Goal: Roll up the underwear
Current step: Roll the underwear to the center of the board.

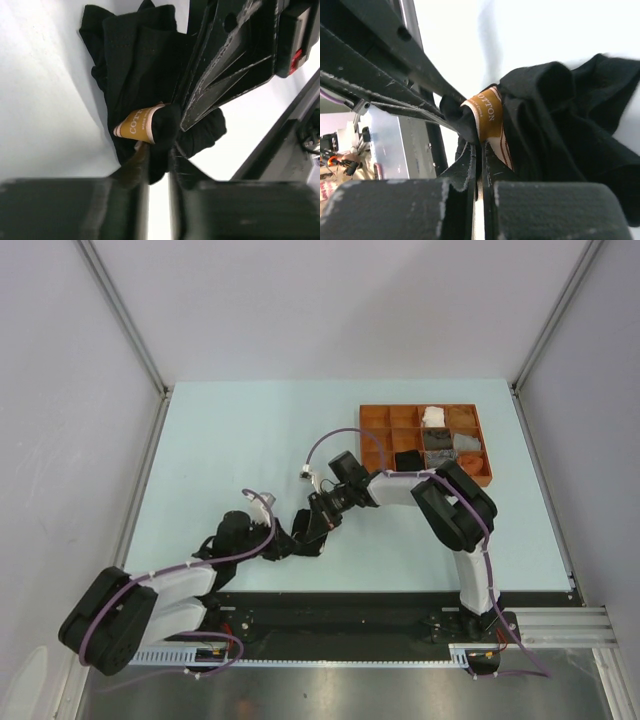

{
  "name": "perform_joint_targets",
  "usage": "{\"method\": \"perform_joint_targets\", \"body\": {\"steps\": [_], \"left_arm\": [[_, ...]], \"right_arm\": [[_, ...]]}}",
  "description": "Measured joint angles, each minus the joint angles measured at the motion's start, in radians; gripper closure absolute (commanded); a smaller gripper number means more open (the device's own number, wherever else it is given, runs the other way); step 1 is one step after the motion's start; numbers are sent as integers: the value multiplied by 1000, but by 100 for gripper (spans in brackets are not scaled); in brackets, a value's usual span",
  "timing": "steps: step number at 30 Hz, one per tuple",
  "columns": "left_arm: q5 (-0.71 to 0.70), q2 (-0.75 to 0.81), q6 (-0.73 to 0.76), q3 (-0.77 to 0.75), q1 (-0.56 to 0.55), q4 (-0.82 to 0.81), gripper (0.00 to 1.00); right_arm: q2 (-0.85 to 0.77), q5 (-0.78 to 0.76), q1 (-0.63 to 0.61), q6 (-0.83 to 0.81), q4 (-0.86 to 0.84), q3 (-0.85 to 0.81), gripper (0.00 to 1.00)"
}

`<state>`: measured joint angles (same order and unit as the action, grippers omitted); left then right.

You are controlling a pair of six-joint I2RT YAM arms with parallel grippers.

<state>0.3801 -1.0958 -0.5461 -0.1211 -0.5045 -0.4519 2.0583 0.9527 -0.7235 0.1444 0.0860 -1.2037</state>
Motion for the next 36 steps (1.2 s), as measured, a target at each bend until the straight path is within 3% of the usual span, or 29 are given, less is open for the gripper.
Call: {"method": "perform_joint_targets", "body": {"steps": [1, 3, 6, 10, 15, 21, 28, 36], "left_arm": [[-5, -13, -2, -6, -2, 1, 100], [-18, -39, -5, -36, -5, 29, 100], [-48, -81, -5, -114, -9, 114, 100], [-86, -163, -11, -230, -4, 216, 100], [-46, -249, -40, -317, 25, 287, 100], [8, -327, -52, -407, 52, 365, 100], [102, -380, -68, -437, 103, 387, 100], [140, -398, -82, -442, 121, 387, 100]], "right_arm": [[0, -3, 0, 2, -2, -1, 82], [1, -13, 2, 4, -3, -2, 60], [0, -49, 13, -5, 7, -23, 44], [-31, -135, 33, -50, 75, -66, 41], [-190, -306, 40, -125, 170, -80, 40], [-346, -502, -30, -233, 201, -81, 40], [-301, -634, -140, -304, 197, -33, 40], [-233, -714, -152, -333, 175, 31, 41]]}}
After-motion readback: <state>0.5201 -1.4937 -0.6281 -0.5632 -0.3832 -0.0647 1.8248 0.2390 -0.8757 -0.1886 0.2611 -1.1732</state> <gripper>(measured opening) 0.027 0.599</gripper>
